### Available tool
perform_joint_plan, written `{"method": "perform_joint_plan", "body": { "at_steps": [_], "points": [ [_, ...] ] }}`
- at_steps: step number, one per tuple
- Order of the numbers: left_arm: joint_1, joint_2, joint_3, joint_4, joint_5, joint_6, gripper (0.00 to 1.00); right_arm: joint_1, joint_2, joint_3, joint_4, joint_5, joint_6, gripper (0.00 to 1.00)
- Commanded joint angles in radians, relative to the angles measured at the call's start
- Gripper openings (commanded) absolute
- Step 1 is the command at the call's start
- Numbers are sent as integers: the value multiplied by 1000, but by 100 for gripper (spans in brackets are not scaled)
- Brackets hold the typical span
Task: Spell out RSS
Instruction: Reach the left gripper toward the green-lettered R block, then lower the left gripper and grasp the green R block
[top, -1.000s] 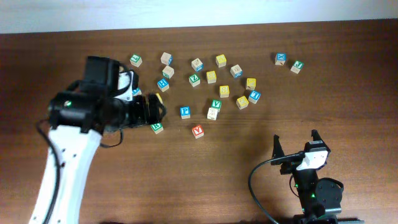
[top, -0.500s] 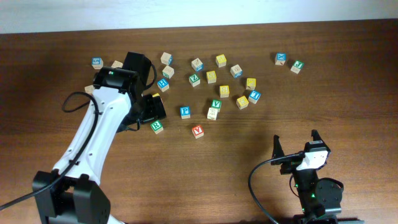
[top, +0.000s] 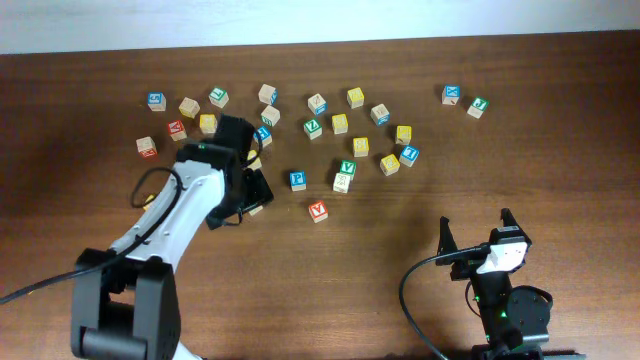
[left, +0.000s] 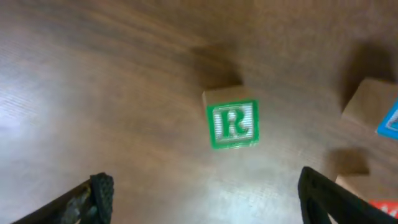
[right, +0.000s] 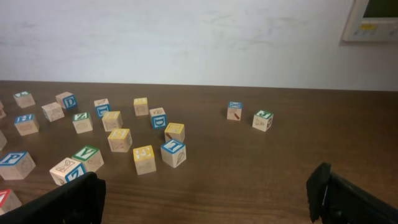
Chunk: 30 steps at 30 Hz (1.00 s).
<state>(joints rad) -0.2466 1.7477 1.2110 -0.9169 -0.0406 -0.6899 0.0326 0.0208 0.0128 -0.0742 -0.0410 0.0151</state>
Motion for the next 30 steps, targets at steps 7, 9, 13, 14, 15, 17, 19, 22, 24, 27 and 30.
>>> {"method": "perform_joint_plan", "body": {
  "at_steps": [7,9,13,14,15,17,19,22,24,27,30],
  "points": [
    [-3,8,-162,275,30,-58,73,5,-6,-7,-3,8,0,98],
    [-18,22,-162,284,-45,-58,73,5,-6,-7,-3,8,0,98],
    [-48,84,-161,303,-106,-58,71,5,-6,-7,-3,8,0,98],
    [-47,89,-161,303,-123,-58,66,5,-6,-7,-3,8,0,98],
    [-47,89,-161,304,-143,-58,62,5,-6,-7,-3,8,0,98],
    [-47,89,-161,304,-170,-57,54,5,-6,-7,-3,8,0,98],
    [-47,89,-161,315,-170,-57,52,5,-6,-7,-3,8,0,98],
    [-47,89,-161,343,-170,-58,47,5,-6,-7,-3,8,0,98],
    [-47,89,-161,344,-169,-58,41,5,-6,-7,-3,8,0,98],
    [-47,89,-161,340,-163,-58,39,5,-6,-7,-3,8,0,98],
    [-47,89,-161,336,-162,-57,37,5,-6,-7,-3,8,0,98]
  ]
}}
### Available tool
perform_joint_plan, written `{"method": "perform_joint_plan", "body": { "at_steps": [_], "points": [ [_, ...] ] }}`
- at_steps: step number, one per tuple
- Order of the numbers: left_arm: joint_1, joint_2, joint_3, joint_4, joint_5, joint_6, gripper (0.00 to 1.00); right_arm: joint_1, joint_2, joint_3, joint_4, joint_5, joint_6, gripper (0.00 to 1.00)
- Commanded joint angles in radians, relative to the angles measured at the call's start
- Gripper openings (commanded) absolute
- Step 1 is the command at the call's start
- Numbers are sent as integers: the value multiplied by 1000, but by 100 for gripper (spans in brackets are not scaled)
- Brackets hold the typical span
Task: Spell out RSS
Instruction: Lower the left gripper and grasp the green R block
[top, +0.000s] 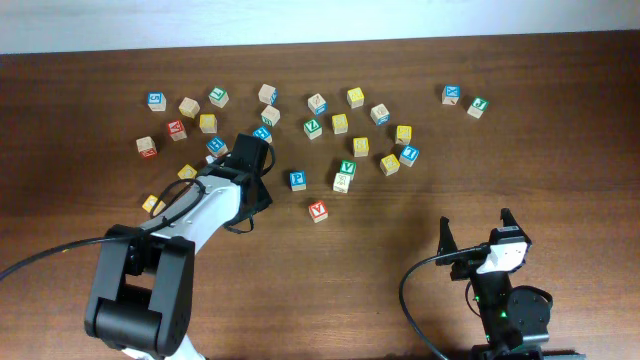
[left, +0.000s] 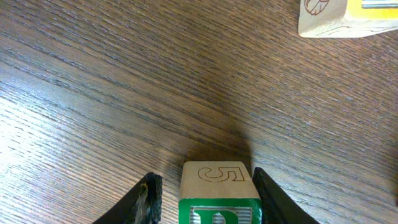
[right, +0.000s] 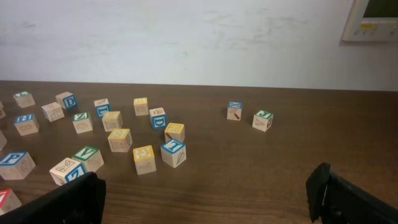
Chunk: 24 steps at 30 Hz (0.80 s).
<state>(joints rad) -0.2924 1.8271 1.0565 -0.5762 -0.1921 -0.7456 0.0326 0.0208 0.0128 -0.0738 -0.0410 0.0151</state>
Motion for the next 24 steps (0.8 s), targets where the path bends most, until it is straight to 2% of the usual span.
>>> {"method": "perform_joint_plan", "body": {
  "at_steps": [1,6,9,17,20,24],
  "points": [
    [-2,9,-7,-4,-11,-2,34,5,-6,-7,-4,8,0,98],
    [-1,9,-7,-2,-11,-2,30,5,-6,-7,-4,8,0,98],
    [-1,9,-7,-3,-11,-2,22,5,-6,-7,-4,8,0,98],
    [-1,-39,-6,-53,-11,2,25,5,-6,-7,-4,8,0,98],
    [-2,-179,-6,-150,-2,109,25,5,-6,-7,-4,8,0,98],
    [-3,-296,-7,-285,253,223,24,5,-6,-7,-4,8,0,98]
  ]
}}
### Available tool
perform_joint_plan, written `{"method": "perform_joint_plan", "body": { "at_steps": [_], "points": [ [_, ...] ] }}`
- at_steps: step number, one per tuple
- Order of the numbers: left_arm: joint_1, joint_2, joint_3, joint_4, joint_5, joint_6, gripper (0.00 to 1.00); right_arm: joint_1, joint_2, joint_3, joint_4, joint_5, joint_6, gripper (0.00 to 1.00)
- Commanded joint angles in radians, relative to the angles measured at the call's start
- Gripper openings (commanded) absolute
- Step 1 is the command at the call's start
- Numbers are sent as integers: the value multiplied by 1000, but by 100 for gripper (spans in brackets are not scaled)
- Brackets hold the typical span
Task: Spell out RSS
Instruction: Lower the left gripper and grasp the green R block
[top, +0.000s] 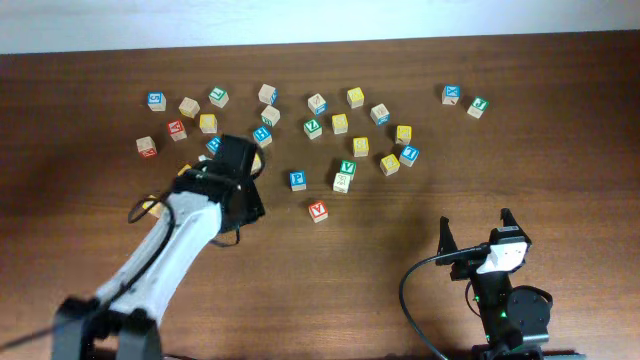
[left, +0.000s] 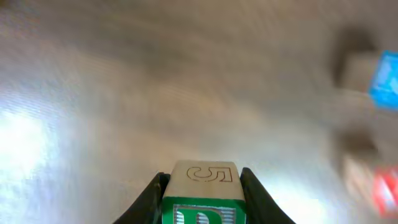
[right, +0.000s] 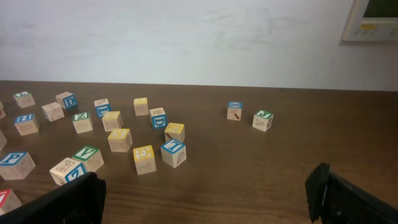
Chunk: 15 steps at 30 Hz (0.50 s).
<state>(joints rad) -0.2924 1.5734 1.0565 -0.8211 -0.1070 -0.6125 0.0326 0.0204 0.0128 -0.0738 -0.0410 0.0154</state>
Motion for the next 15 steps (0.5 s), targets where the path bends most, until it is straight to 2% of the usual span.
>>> {"method": "perform_joint_plan", "body": {
  "at_steps": [1,5,9,15],
  "points": [
    [-22,-41,-16,-79,209,92,25,5,-6,-7,-4,8,-1,98],
    [-105,-41,-139,-63,155,81,25,5,-6,-7,-4,8,0,98],
    [-107,-41,-261,72,81,76,25,5,-6,-7,-4,8,-1,98],
    [-107,-41,-272,205,23,76,27,5,-6,-7,-4,8,-1,98]
  ]
}}
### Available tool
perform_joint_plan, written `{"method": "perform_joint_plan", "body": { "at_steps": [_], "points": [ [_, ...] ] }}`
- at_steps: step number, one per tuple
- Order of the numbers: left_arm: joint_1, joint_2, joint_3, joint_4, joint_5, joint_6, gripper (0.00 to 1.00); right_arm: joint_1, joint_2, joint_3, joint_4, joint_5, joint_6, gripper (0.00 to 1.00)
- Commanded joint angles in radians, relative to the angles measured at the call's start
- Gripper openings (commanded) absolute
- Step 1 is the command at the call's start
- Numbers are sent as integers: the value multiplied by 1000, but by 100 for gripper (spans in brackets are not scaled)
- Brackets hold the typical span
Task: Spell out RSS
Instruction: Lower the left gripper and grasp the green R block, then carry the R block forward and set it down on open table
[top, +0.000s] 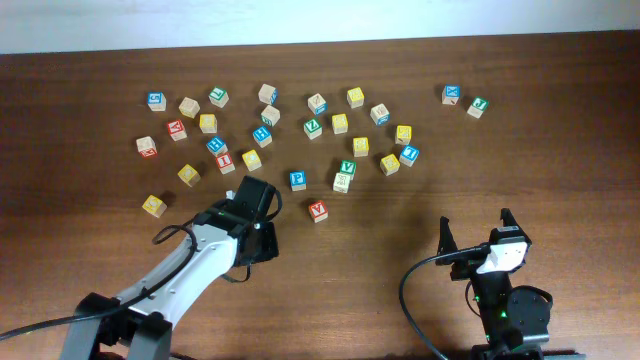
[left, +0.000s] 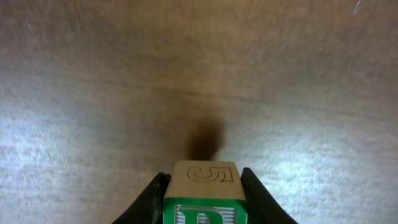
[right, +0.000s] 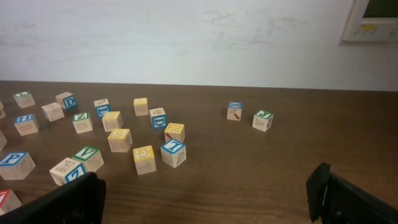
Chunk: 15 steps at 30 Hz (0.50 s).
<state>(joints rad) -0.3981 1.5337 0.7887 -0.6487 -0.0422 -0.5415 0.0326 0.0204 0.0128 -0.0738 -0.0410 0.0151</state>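
A wooden block (left: 203, 193) with a green R face and a carved 5 on its upper side sits between the fingers of my left gripper (top: 257, 222), which is shut on it. The block hangs a little above bare wood, with its shadow (left: 204, 140) on the table ahead of it. In the overhead view the gripper hides the block. It is in front of the scattered letter blocks, left of the red V block (top: 318, 210). My right gripper (right: 205, 199) stands open at the front right, with nothing between its fingers (right: 69, 200).
Several letter blocks lie scattered across the far half of the table, from a yellow block (top: 153, 205) at the left to a green one (top: 478, 107) at the right. A blue P block (top: 297, 179) and a green V block (top: 347, 167) lie nearest the left gripper.
My left gripper, still shut on the R block, has moved away from the blocks toward the front and a little right. Blocks that it covered now show. The right arm has not moved.
My left gripper was open above the R block, which lay on the table. Then its fingers stood on either side of the block. Then it was shut on the block beside the cluster, and now holds it over bare wood nearer the front.
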Motion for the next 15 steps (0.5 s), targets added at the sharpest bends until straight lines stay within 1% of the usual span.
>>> {"method": "perform_joint_plan", "body": {
  "at_steps": [1,3,6,12,15],
  "points": [
    [-2,-2,-4,51,-41,5,28,5,-6,-7,-4,8,0,98],
    [-2,-2,-3,45,-40,6,31,5,-6,-7,-4,8,0,98],
    [-2,-2,-4,23,-5,20,29,5,-6,-7,-4,8,0,98],
    [-2,-2,-4,22,-8,21,32,5,-6,-7,-4,8,0,98],
    [-2,-2,-4,43,-6,43,33,5,-6,-7,-4,8,0,98]
  ]
}}
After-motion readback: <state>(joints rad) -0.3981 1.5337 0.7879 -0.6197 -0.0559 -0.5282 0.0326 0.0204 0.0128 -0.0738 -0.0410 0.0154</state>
